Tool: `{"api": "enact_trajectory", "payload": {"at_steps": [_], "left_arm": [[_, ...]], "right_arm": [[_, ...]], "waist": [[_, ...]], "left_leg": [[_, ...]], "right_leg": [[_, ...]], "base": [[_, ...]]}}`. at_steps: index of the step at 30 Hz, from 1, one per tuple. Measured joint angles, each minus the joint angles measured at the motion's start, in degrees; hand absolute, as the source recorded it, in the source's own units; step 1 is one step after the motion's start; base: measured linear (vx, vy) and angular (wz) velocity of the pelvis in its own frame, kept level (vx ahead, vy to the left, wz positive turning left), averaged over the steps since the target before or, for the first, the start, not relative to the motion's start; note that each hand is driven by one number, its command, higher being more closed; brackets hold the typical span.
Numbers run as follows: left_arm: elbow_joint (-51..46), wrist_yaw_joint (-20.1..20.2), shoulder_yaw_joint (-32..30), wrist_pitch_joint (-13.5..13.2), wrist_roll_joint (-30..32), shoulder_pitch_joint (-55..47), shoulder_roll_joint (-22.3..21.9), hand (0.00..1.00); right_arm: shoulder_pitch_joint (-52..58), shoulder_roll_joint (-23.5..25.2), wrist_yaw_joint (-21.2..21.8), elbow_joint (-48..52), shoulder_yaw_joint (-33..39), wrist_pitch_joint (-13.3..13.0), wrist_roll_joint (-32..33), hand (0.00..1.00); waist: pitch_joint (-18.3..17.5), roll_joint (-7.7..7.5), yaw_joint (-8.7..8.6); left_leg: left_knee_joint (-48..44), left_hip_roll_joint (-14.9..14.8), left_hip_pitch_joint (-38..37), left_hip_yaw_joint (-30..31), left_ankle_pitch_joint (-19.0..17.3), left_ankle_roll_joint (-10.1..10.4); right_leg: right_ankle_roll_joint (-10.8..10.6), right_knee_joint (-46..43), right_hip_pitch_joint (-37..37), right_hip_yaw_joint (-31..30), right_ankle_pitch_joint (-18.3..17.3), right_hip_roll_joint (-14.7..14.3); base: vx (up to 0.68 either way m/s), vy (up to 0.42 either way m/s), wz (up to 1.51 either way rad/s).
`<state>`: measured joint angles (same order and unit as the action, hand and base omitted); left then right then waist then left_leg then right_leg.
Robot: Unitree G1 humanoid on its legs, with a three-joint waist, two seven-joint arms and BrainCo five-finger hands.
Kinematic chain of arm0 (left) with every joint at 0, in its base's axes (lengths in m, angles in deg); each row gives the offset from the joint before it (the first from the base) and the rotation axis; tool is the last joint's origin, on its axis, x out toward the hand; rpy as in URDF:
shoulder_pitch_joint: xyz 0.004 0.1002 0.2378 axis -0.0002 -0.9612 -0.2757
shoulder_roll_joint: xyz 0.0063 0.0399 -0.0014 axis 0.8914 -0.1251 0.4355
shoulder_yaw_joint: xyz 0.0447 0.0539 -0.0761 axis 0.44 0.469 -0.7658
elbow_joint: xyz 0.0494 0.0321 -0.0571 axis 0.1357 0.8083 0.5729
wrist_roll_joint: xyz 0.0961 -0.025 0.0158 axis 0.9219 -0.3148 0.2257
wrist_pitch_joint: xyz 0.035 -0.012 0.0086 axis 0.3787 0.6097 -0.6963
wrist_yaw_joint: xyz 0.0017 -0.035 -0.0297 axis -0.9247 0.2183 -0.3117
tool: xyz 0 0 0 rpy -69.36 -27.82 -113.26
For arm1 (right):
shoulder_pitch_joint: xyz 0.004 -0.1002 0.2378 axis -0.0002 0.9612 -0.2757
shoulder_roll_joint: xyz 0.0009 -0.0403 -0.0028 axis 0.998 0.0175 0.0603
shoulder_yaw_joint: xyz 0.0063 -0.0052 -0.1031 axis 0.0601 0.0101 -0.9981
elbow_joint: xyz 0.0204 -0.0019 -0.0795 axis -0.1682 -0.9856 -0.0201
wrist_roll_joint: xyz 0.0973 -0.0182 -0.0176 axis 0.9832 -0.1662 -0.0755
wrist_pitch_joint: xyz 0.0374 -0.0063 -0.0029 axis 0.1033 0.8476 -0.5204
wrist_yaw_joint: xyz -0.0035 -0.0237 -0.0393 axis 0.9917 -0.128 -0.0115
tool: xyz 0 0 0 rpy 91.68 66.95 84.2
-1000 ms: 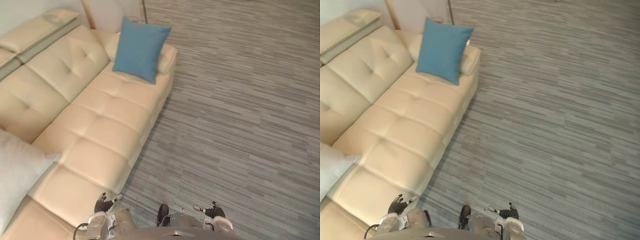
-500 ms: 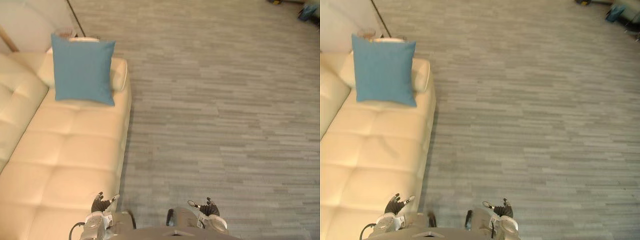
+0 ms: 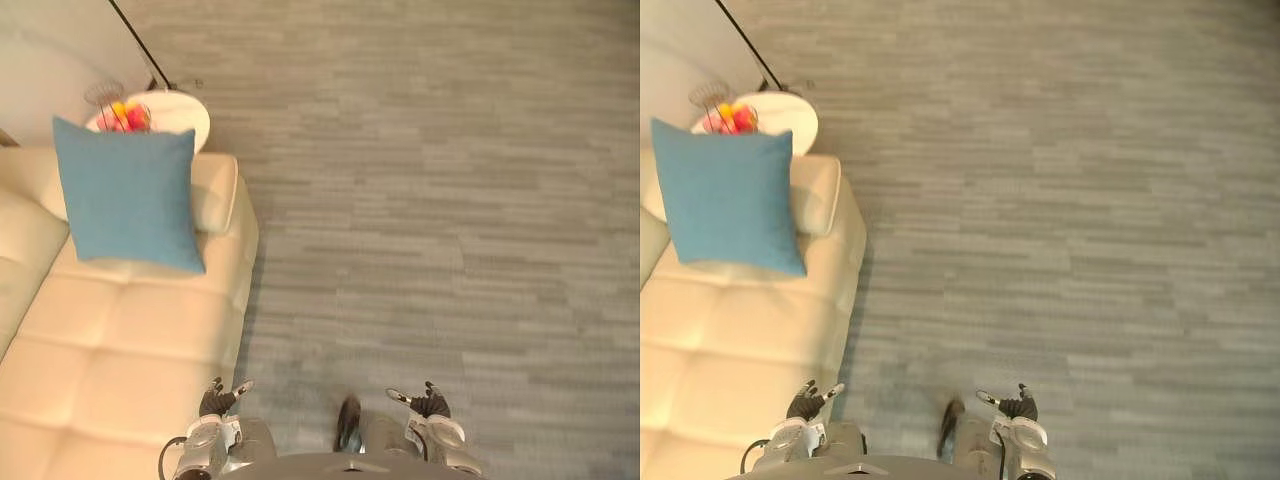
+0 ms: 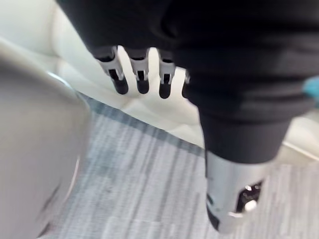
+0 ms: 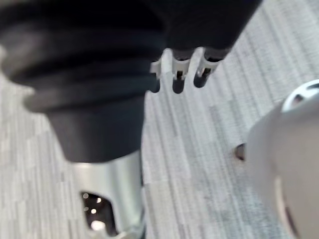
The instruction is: Pick up cushions and gather them together orderly.
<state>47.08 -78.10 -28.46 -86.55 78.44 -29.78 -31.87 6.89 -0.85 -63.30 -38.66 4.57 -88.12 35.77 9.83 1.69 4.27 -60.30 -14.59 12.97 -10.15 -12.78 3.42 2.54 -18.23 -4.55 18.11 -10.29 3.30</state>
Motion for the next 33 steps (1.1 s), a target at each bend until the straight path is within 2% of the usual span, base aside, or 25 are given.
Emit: {"api": "enact_trajectory", "payload": {"at_steps": [1, 2, 4, 5, 6, 7, 9, 10, 11, 12, 13, 15, 17, 20, 21, 22, 23, 24, 25, 27, 28, 30, 31, 32, 33], "left_arm": [[-0.79, 0.0, 0.06, -0.23, -0.03, -0.01, -0.1, 0.0], [-1.29, 0.01, 0.05, -0.34, -0.03, -0.01, 0.01, 0.0], [-1.37, -0.02, 0.05, -0.43, -0.03, 0.14, -0.04, 0.0], [-1.29, -0.03, 0.18, -0.46, -0.03, 0.07, -0.08, 0.0], [-1.14, -0.03, 0.41, -0.49, -0.03, -0.09, -0.13, 0.0], [0.09, -0.03, 0.63, -0.59, -0.04, -0.02, 0.92, 0.0], [0.93, -0.01, 0.66, -0.6, -0.03, -0.05, 2.17, 0.0], [1.68, -0.03, 1.24, -0.54, -0.04, 0.06, 2.62, 0.0], [1.79, -0.01, 1.87, -0.54, -0.04, -0.13, 2.83, 0.0], [2.37, 0.01, 2.87, -0.46, -0.04, -0.13, 3.22, 0.0], [2.57, 0.01, 4.34, -0.24, -0.04, -0.1, 3.45, 0.0], [2.59, 0.0, 4.49, -0.05, -0.05, -0.11, 3.36, 0.0], [2.47, -0.01, 4.58, -0.04, -0.07, 0.27, 3.02, 0.0], [2.67, -0.03, 5.05, 0.0, -0.06, 1.5, 2.0, 0.0], [2.84, -0.05, 4.94, 0.05, 0.01, 1.3, 1.97, 0.0], [2.88, 0.0, 4.4, 0.07, 0.03, 1.12, 2.0, 0.0], [2.9, -0.05, 4.05, 0.07, 0.03, 1.01, 1.93, 0.0], [3.23, -0.18, 3.58, 0.08, 0.02, 1.02, 1.54, 0.0], [3.25, -0.08, 2.99, 0.06, 0.0, -0.16, 0.48, 0.0], [3.19, 0.02, 2.32, 0.03, -0.04, -0.07, -0.96, 0.0], [2.89, 0.07, 1.53, 0.03, -0.18, 0.48, -1.61, 0.0], [2.32, 0.09, 1.56, -0.07, -0.28, 0.77, -1.4, 0.0], [1.77, 0.09, 1.77, -0.23, -0.53, 0.96, -1.52, 0.0], [1.54, 0.09, 1.82, -0.24, -0.53, 0.94, -1.61, 0.0], [1.53, 0.08, 1.85, -0.26, -0.54, 0.99, -1.73, 0.0]], "right_arm": [[-0.22, -0.01, 0.01, 0.34, 0.0, -0.03, 0.14, 0.0], [-0.54, 0.07, 0.02, 0.42, 0.0, -0.02, 1.16, 0.0], [-0.75, 0.25, -0.12, 0.37, 0.93, 0.12, 1.23, 0.0], [-0.41, 0.1, -0.23, 0.25, 1.62, 0.14, 1.22, 0.0], [-0.33, -0.16, -0.27, 0.12, 1.83, 0.13, 1.23, 0.0], [-0.5, 0.11, -0.39, -1.7, 1.76, 0.28, 1.21, 0.0], [0.11, 1.29, -0.31, -2.13, 1.76, 0.31, 1.19, 0.0], [0.2, 1.69, -0.3, -2.16, 1.75, 0.31, 1.19, 0.0], [0.34, 1.81, -0.29, -2.11, 1.74, 0.3, 1.16, 0.0], [0.9, 2.03, -0.2, -2.01, 1.67, 0.29, 1.08, 0.0], [2.09, 2.24, 0.02, -1.97, 1.51, 0.29, 1.04, 0.0], [2.94, 2.03, 0.06, -0.22, 1.06, 0.02, 0.99, 0.0], [3.38, 2.08, 0.05, 0.36, 1.09, -0.08, 0.99, 0.0], [3.29, 2.06, 0.09, 0.12, 1.77, -0.03, 1.08, 0.0], [3.39, 2.1, 0.09, 0.04, 1.84, 0.01, 1.17, 0.0], [4.33, 2.2, 0.1, -0.77, 2.14, -0.02, 1.33, 0.0], [4.62, 2.31, 0.18, -1.23, 2.74, -0.08, 1.89, 0.0], [4.27, 2.33, 0.16, -1.72, 3.68, -0.07, 2.34, 0.0], [4.07, 1.01, 0.13, -1.85, 4.05, -0.13, 2.56, 0.0], [3.61, 0.07, 0.16, -1.87, 4.07, -0.19, 3.06, 0.0], [3.34, -0.1, 0.14, -1.88, 3.91, -0.07, 3.33, 0.0], [3.01, 0.12, 0.14, -1.74, 3.11, -0.17, 3.76, 0.0], [2.99, 0.13, 0.16, -1.43, 2.97, -0.42, 3.88, 0.0], [2.99, 0.1, 0.15, -1.27, 2.97, -0.45, 3.96, 0.0], [3.0, 0.08, 0.14, -0.74, 3.02, -0.41, 4.19, 0.0]], "waist": [[-0.27, 0.03, 0.63], [-0.29, -0.07, 0.62], [-0.25, -0.18, 0.59], [-0.37, -0.16, 0.69], [-0.51, 0.09, 0.69], [-1.58, -1.53, 0.64], [-3.05, -3.98, 0.58], [-3.08, -4.37, 0.56], [-3.02, -4.29, 0.49], [-2.91, -4.14, 0.01], [-2.72, -3.92, -0.86], [-2.47, -3.5, -1.48], [-2.78, -4.03, -1.57], [-2.69, -3.83, -2.04], [-2.77, -3.97, -2.32], [-2.91, -4.66, -2.52], [-3.05, -4.72, -2.56], [-3.53, -4.41, -2.47], [-4.36, -1.73, -1.82], [-3.75, -0.18, -2.52], [-3.4, 0.22, -2.5], [-3.04, -0.43, -2.17], [-3.03, -0.8, -1.54], [-3.03, -0.8, -1.38], [-3.15, -0.6, -1.29]], "left_leg": [[3.74, 0.07, 2.21, -2.05, -0.81, -0.62], [11.79, 0.51, 4.69, -5.13, -1.54, -1.68], [24.82, 2.18, 5.86, -8.46, -0.96, -1.56], [33.24, 3.43, 5.44, -10.25, 1.95, -1.49], [37.26, 4.08, 5.21, -10.49, 4.75, -1.5], [39.73, 6.69, 4.2, -10.57, 8.54, -4.65], [41.33, 9.38, 3.87, -10.36, 6.99, -5.85], [41.4, 10.34, 2.15, -10.12, 5.21, -6.28], [41.48, 10.67, 1.1, -9.86, 4.56, -6.27], [41.61, 11.54, -1.13, -8.33, 3.41, -6.65], [41.37, 12.22, -4.38, -5.86, 1.53, -7.04], [42.71, 12.8, -8.38, -2.35, 0.61, -6.99], [44.96, 13.32, -10.58, 0.3, 0.5, -6.78], [45.99, 13.69, -12.64, 7.44, -1.33, -5.78], [46.64, 13.76, -13.16, 9.46, -1.81, -4.89], [46.57, 14.49, -14.13, 12.3, -3.3, -3.51], [46.33, 14.49, -14.45, 13.22, -3.91, -3.04], [46.06, 13.51, -15.26, 14.99, -4.85, -1.62], [44.72, 10.9, -14.69, 13.77, -4.94, 0.1], [39.16, 8.41, -12.4, 10.95, -4.85, 1.98], [30.3, 5.7, -7.98, 6.2, -4.8, 3.65], [25.12, 3.51, -5.47, 0.69, -4.98, 3.25], [25.51, 2.18, -4.92, -4.62, -4.97, 2.65], [26.65, 1.82, -4.66, -6.49, -4.63, 2.14], [30.2, 1.51, -3.69, -9.29, -1.11, 0.64]], "right_leg": [[-0.64, 1.77, 1.58, 0.1, -0.42, -0.08], [-1.47, 3.76, 3.45, 0.51, -0.68, 0.07], [-2.58, 5.3, 5.87, 1.81, -1.01, 0.84], [-4.0, 6.0, 7.04, 2.37, -1.8, 1.23], [-4.91, 6.27, 7.53, 2.52, -2.35, 1.18], [-6.24, 7.18, 8.94, 2.28, -2.95, 2.55], [-6.73, 6.18, 8.48, 2.25, -2.61, 4.54], [-7.44, -2.82, 5.98, 1.63, -2.21, 6.79], [-8.2, -7.66, 4.62, 1.32, -1.7, 7.84], [-10.57, -18.21, 1.59, 0.73, 1.06, 10.21], [-11.02, -31.66, -2.29, -1.33, 2.05, 11.84], [-9.85, -39.18, -7.22, -1.79, -0.65, 11.63], [-9.16, -36.98, -10.84, -1.27, -2.23, 11.21], [-8.24, -19.38, -15.18, -4.39, -2.7, 7.87], [-8.45, -10.38, -14.59, -7.56, -0.91, 6.25], [-7.81, -2.36, -14.19, -12.32, 2.8, 5.36], [-7.11, -2.87, -14.16, -13.04, 5.41, 5.3], [-6.17, -4.65, -13.58, -12.22, 6.64, 4.92], [-5.09, -6.34, -13.07, -8.84, 3.74, 4.1], [-3.62, -6.95, -10.81, -5.03, 2.15, 4.16], [-2.42, -6.09, -7.77, -2.18, 1.1, 4.04], [-2.14, -4.68, -4.39, 0.02, 0.93, 4.06], [-2.14, -3.42, -1.79, 1.84, 0.93, 4.23], [-2.15, -2.94, -1.1, 2.43, 0.92, 4.24], [-2.35, -2.53, -0.36, 3.6, 0.81, 4.23]], "base": [[0.37, 0.008, -0.02], [0.45, 0.058, 0.08], [0.4, 0.108, 0.32], [0.34, 0.131, 0.3], [0.4, 0.18, 0.28], [0.31, 0.138, 0.24], [0.43, 0.163, 0.28], [0.42, 0.178, 0.25], [0.42, 0.185, 0.36], [0.43, 0.165, 0.71], [0.44, 0.135, 0.82], [0.42, 0.05, 1.01], [0.34, -0.04, 1.0], [0.3, -0.151, 1.13], [0.3, -0.273, 1.34], [0.31, -0.3, 1.31], [0.37, -0.364, 1.2], [0.49, -0.417, 0.88], [0.51, -0.397, 0.83], [0.42, -0.292, 1.04], [0.32, -0.24, 1.14], [0.24, -0.178, 0.82], [0.2, -0.124, 0.58], [0.17, -0.072, 0.48], [0.16, -0.022, 0.42]]}}
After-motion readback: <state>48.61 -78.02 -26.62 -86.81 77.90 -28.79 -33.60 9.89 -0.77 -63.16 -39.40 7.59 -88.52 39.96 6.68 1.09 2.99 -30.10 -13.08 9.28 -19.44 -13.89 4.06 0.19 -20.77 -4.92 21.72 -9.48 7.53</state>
